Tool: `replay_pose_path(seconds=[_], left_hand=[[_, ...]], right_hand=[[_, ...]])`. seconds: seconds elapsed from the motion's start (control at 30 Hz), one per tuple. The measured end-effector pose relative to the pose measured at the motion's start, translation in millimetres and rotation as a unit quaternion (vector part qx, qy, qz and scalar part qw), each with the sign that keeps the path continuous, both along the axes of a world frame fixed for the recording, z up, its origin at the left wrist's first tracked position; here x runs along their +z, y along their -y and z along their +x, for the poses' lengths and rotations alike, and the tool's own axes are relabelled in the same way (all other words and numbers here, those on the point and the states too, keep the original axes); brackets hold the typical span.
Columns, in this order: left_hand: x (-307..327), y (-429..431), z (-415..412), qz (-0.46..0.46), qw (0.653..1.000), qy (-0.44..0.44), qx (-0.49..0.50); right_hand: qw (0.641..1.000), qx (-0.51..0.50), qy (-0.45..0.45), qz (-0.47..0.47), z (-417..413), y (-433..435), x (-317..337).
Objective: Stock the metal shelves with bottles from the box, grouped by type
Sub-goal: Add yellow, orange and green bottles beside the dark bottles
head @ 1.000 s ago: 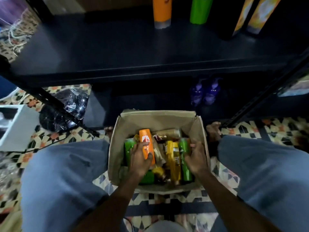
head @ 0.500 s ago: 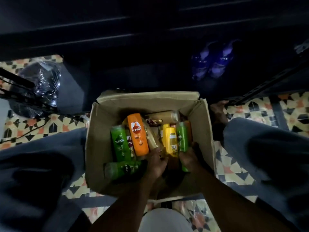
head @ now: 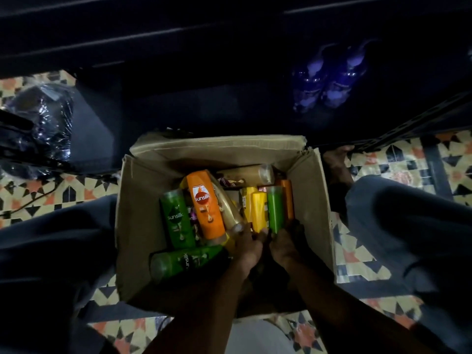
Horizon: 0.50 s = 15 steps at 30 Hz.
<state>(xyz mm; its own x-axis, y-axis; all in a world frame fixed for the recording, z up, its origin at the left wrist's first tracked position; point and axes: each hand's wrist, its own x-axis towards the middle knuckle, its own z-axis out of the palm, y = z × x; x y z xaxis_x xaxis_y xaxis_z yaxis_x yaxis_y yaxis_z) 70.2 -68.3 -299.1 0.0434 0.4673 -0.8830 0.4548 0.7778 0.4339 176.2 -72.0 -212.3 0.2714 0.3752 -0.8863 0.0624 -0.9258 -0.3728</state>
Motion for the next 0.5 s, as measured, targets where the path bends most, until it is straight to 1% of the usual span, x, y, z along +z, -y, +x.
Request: replay_pose_path(seconds=[0.07,0.1,0.13,0.2,0.27,0.37,0.43,0.5], left_hand=[[12,0,6,-0.021,1.000,0.005,0.017],[21,-3,7,-0.026,0.999,0.012,0.027],[36,-8,9,-0.027,0.999,0.019,0.030],[46,-14,7,-0.033,0.998,0.032,0.030],[55,-21,4,-0.064,0.994,0.051,0.078],[65,-31,-6,-0.115,0.975,0.094,0.165],[68,-36,-18,-0.135,0.966,0.110,0.192],[71,-39,-32,-0.132,0.963,0.108,0.209]], right_hand=[[1.000,-0.027,0.002,0.014,-1,5,-21],[0.999,-0.030,0.016,0.016,1,5,-21],[0.999,-0.040,0.011,0.030,4,6,-27],[0.999,-0.050,-0.010,0.009,6,3,-19],[0.997,-0.074,-0.027,-0.018,10,3,-27],[0.988,-0.137,-0.065,-0.001,5,-4,-28],[0.982,-0.161,-0.093,-0.013,2,-3,-32],[0.978,-0.172,-0.116,-0.002,0,0,-26]])
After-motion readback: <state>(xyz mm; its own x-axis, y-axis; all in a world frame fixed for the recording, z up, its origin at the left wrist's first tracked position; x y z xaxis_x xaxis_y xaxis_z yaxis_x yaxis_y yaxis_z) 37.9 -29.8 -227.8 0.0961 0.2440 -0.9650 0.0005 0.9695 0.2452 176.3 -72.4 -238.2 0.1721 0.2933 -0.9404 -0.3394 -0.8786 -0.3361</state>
